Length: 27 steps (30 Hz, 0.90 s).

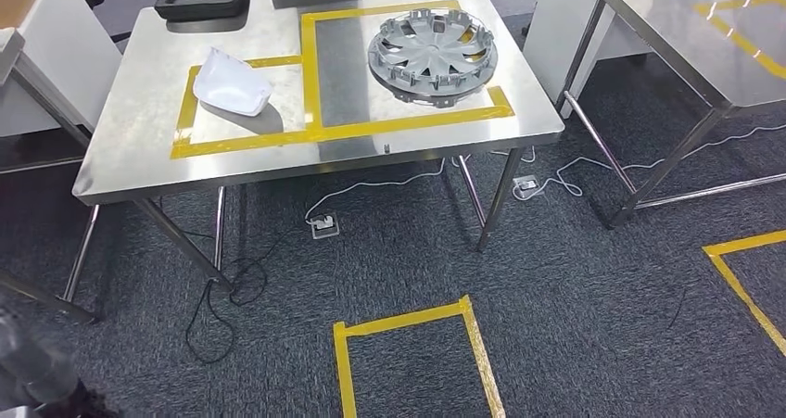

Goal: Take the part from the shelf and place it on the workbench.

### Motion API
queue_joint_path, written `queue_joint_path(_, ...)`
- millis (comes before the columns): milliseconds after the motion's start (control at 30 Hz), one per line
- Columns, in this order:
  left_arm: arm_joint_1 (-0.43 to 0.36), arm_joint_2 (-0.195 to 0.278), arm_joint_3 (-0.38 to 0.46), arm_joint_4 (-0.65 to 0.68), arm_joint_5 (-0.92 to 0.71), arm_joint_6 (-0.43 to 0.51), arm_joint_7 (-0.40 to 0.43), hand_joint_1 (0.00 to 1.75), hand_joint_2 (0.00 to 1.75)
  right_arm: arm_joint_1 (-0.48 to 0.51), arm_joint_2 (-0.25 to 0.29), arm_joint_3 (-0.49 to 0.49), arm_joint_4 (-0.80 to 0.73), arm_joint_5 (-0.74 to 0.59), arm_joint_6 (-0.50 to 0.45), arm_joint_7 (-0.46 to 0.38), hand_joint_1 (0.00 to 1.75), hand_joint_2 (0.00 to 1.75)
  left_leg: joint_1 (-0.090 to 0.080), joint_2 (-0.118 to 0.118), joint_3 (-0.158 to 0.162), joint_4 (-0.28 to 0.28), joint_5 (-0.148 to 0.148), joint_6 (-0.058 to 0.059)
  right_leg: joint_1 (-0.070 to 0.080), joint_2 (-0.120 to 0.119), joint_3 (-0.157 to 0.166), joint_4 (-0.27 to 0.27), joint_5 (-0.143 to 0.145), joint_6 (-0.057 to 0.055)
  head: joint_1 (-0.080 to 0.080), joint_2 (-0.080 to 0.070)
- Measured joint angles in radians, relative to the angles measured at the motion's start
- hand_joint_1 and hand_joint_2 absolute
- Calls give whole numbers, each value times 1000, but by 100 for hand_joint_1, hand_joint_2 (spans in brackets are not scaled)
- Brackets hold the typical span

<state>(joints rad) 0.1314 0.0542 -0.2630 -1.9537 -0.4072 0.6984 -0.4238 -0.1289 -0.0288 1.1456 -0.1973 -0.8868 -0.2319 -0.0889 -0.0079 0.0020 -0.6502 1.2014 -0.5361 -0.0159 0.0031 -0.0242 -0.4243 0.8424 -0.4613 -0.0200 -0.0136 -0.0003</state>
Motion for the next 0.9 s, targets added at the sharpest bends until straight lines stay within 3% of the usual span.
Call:
queue_joint_path(67, 0, 0, 0, -1, -3, 0, 1, 0, 0, 1, 0, 0, 0, 3, 2, 9, 0, 0, -4, 27, 97, -123, 50, 10, 3, -10, -6, 5, 5, 2, -1, 0)
queue_joint_path(133, -1, 0, 0, -6, -5, 0, 3, 0, 0, 0, 0, 0, 0, 4, 3, 12, 0, 0, -12, 67, 192, -255, 69, 24, 5, -19, -5, 7, 10, 8, -2, 0)
queue_joint_path(167, -2, 0, 0, -10, -5, 0, 3, 0, 0, -1, 1, 0, 0, 4, 3, 12, 0, 0, -15, 76, 215, -292, 69, 31, 6, -25, -4, 7, 13, 13, -2, 0)
queue_joint_path(233, -2, 1, 0, -14, -6, 0, 4, 0, 0, -1, 0, 0, 0, 4, 4, 12, 0, 0, -13, 57, 226, -329, 66, 41, 8, -40, -9, 9, 17, 22, -3, 0)
queue_joint_path(267, -1, 1, 0, -15, -6, 0, 4, 0, 0, -1, 0, 0, 0, 5, 4, 12, 0, 0, -9, 44, 229, -343, 68, 45, 9, -35, -15, 17, 9, 28, -1, 0)
queue_joint_path(333, -1, 1, 0, -15, -6, 0, 4, 0, 0, 0, -1, 0, 0, 7, 5, 12, 0, 0, 0, 21, 226, -365, 78, 55, 7, -8, -54, 94, -46, 41, 7, 0)
queue_joint_path(400, 0, 1, 1, -15, -6, 0, 4, 0, 0, 4, -2, 0, 0, 7, 5, 12, 0, 0, -1, 0, 210, -364, 92, 60, 0, 15, -118, 248, -127, 50, 18, 0)
queue_joint_path(433, 2, 1, 1, -14, -6, 0, 4, 0, 0, 6, -2, 0, 0, 7, 5, 12, 0, 0, -1, -11, 203, -364, 98, 59, -3, 17, -142, 311, -151, 52, 22, 0)
queue_joint_path(467, 3, 1, 1, -14, -6, 0, 4, 0, 0, 7, -2, 0, 0, 7, 5, 12, 0, 0, -2, -23, 197, -362, 103, 58, -4, 18, -150, 339, -155, 53, 25, 0)
queue_joint_path(500, 4, 1, 1, -14, -6, 0, 5, 0, 0, 7, -1, 0, 0, 7, 5, 12, 0, 0, -2, -33, 192, -361, 107, 56, -4, 20, -138, 323, -137, 53, 28, 0)
queue_joint_path(533, 5, 1, 1, -14, -6, 0, 4, 0, 0, 6, -1, 0, 0, 7, 5, 12, 0, 0, -2, -44, 189, -359, 112, 53, -4, 24, -107, 266, -103, 52, 31, 0)
queue_joint_path(600, 5, 1, 1, -14, -6, 0, 4, 0, 0, 4, -2, 0, 0, 7, 5, 12, 0, 0, -4, -64, 183, -354, 118, 46, -4, 58, -24, 103, -33, 44, 37, 0)
queue_joint_path(633, 5, 1, 1, -14, -6, 0, 4, 0, 0, 2, -3, 0, 0, 8, 5, 12, 0, 0, -6, -72, 179, -351, 120, 43, -4, 74, 7, 39, -13, 38, 39, 0)
queue_joint_path(700, 6, 1, 2, -15, -6, 0, 3, 0, 0, 1, -4, 0, 0, 8, 6, 14, 0, 0, -9, -88, 168, -346, 126, 33, -3, 84, 26, -11, -3, 28, 37, 0)
queue_joint_path(733, 7, 1, 2, -16, -5, 0, 1, 0, 0, 1, -4, 1, 0, 9, 7, 15, 0, 0, -9, -96, 162, -345, 128, 28, -5, 74, 25, -14, -1, 21, 34, 0)
queue_joint_path(767, 10, 1, 3, -16, -5, 0, 0, 0, 0, 0, -3, 1, 0, 9, 8, 17, 0, 0, -9, -89, 157, -338, 124, 24, -7, 64, 23, -15, 4, 16, 32, 0)
queue_joint_path(833, 13, 1, 6, -19, -4, 0, -5, 0, 0, -1, -4, 1, 0, 10, 10, 19, 0, 0, -6, -46, 122, -266, 71, 13, -10, 43, 16, -18, 14, 5, 23, 0)
queue_joint_path(900, 16, 1, 7, -21, -4, 0, -8, 0, 0, 1, -5, 1, 1, 11, 12, 20, 0, 0, 2, -6, 55, -113, -22, -1, -10, 24, 4, -17, 21, 2, 10, 0)
